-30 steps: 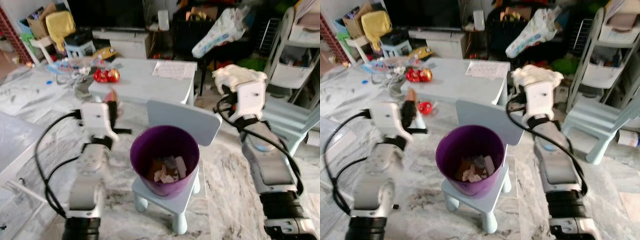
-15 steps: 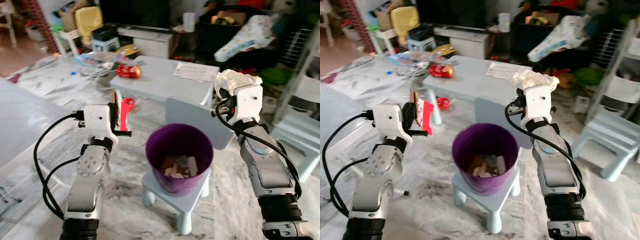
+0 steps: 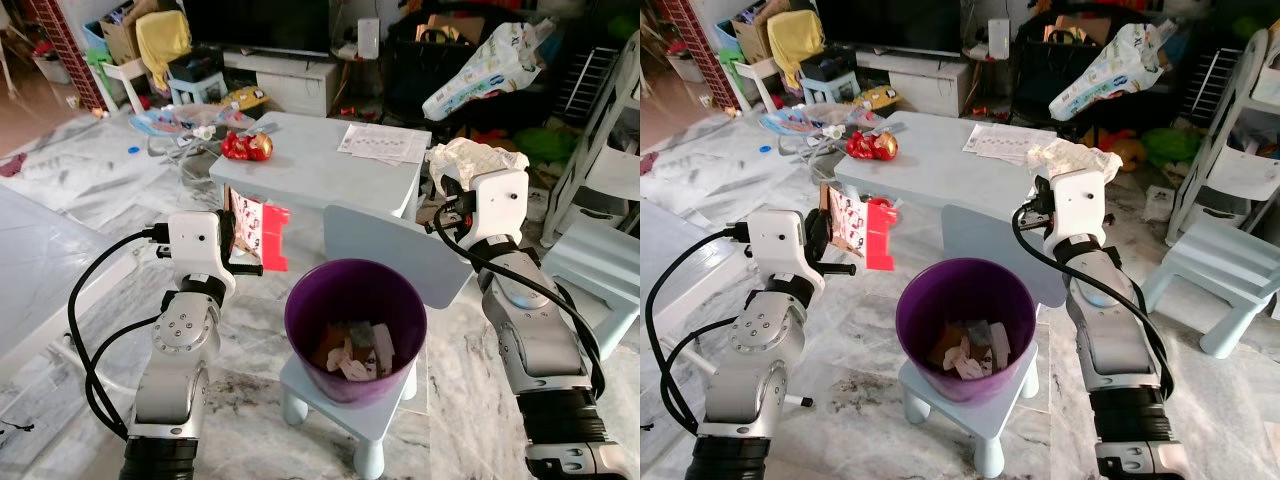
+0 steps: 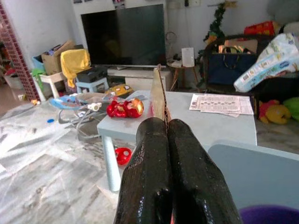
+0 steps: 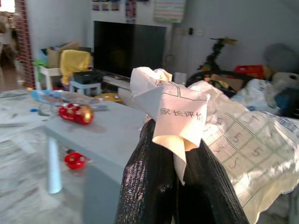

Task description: Picking trash to rubbish bin

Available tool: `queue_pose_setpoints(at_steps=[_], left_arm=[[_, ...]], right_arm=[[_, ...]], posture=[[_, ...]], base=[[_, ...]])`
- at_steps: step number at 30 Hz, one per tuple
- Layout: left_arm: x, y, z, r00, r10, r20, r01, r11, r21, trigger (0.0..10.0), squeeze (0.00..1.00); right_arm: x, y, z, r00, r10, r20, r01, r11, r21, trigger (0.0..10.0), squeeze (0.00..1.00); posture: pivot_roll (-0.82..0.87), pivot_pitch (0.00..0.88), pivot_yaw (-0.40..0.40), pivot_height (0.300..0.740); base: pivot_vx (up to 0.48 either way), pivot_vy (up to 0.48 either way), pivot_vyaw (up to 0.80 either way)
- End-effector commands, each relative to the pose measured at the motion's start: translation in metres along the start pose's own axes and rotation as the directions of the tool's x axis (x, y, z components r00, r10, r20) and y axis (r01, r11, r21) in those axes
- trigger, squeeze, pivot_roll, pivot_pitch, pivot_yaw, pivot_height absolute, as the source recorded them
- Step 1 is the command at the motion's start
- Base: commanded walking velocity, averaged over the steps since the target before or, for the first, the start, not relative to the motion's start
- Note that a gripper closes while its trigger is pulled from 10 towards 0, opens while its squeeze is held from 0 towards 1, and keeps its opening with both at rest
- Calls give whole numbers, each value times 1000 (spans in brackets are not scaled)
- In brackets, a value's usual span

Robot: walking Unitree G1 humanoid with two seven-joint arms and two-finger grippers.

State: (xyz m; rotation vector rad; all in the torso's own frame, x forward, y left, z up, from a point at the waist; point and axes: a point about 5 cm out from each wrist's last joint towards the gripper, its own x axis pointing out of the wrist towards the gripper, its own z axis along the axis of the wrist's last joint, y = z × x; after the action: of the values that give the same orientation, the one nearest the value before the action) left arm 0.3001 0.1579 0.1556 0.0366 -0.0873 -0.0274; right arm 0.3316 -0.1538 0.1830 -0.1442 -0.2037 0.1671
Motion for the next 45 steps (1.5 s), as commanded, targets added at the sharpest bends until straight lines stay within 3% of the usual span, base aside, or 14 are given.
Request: queue_pose_setpoints(at_steps=[1, 5, 7, 13, 19, 22, 27, 31, 36, 42, 43, 45], left_arm=[[0, -7, 1, 1000, -17, 0, 17, 1000, -9, 10000, 0], [-2, -8, -3, 1000, -23, -10, 23, 1000, -14, 10000, 0], [-7, -7, -15, 998, -27, -60, 27, 1000, 0, 10000, 0], [-21, 0, -41, 992, -7, -130, 13, 999, 41, 10000, 0], [-27, 4, -51, 988, 1, -157, 8, 998, 59, 10000, 0], [-44, 15, -72, 973, 17, -231, 6, 995, 100, 10000, 0], [-52, 21, -77, 965, 5, -261, 25, 994, 111, 10000, 0], [-60, 26, -81, 958, -13, -285, 50, 991, 121, 10000, 0], [-61, 27, -81, 959, -16, -283, 54, 991, 126, 10000, 0], [-64, 31, -81, 957, -32, -289, 75, 987, 140, 10000, 0], [-65, 32, -81, 956, -30, -291, 74, 987, 140, 10000, 0], [-66, 33, -81, 955, -27, -295, 71, 987, 141, 10000, 0]], right_arm=[[-2, -4, 3, 1000, -6, 8, 6, 1000, -1, 10000, 0], [-3, 1, -2, 1000, 11, -13, -11, 1000, 11, 10000, 0], [-8, 16, -15, 994, 81, -68, -78, 996, 51, 10000, 0], [-23, 38, -37, 975, 177, -133, -161, 979, 123, 10000, 0], [-28, 44, -46, 966, 201, -163, -178, 973, 146, 10000, 0], [-40, 54, -76, 929, 245, -276, -192, 960, 206, 10000, 0], [-49, 60, -93, 891, 284, -354, -206, 948, 241, 10000, 0], [-65, 70, -111, 826, 369, -426, -255, 919, 301, 10000, 0], [-70, 73, -117, 806, 392, -443, -276, 912, 305, 10000, 0], [-68, 84, -129, 773, 441, -456, -282, 883, 376, 10000, 0], [-68, 83, -131, 772, 430, -468, -270, 889, 371, 10000, 1000], [-67, 82, -135, 767, 413, -491, -251, 897, 363, 10000, 1000]], posture=[[18, 40, 43, 740], [18, 40, 43, 740], [21, 40, 45, 740], [27, 41, 48, 740], [32, 42, 53, 740], [57, 41, 62, 740], [70, 43, 69, 740], [74, 43, 76, 740], [77, 43, 83, 740], [83, 43, 92, 740], [83, 43, 92, 740], [94, 47, 94, 740]], base=[[0, 0, 0], [0, 0, 0], [0, 0, 0], [0, 0, 0], [0, 0, 0], [0, 0, 0], [0, 0, 0], [0, 0, 0], [0, 0, 0], [0, 0, 0], [0, 0, 0], [0, 0, 0]])
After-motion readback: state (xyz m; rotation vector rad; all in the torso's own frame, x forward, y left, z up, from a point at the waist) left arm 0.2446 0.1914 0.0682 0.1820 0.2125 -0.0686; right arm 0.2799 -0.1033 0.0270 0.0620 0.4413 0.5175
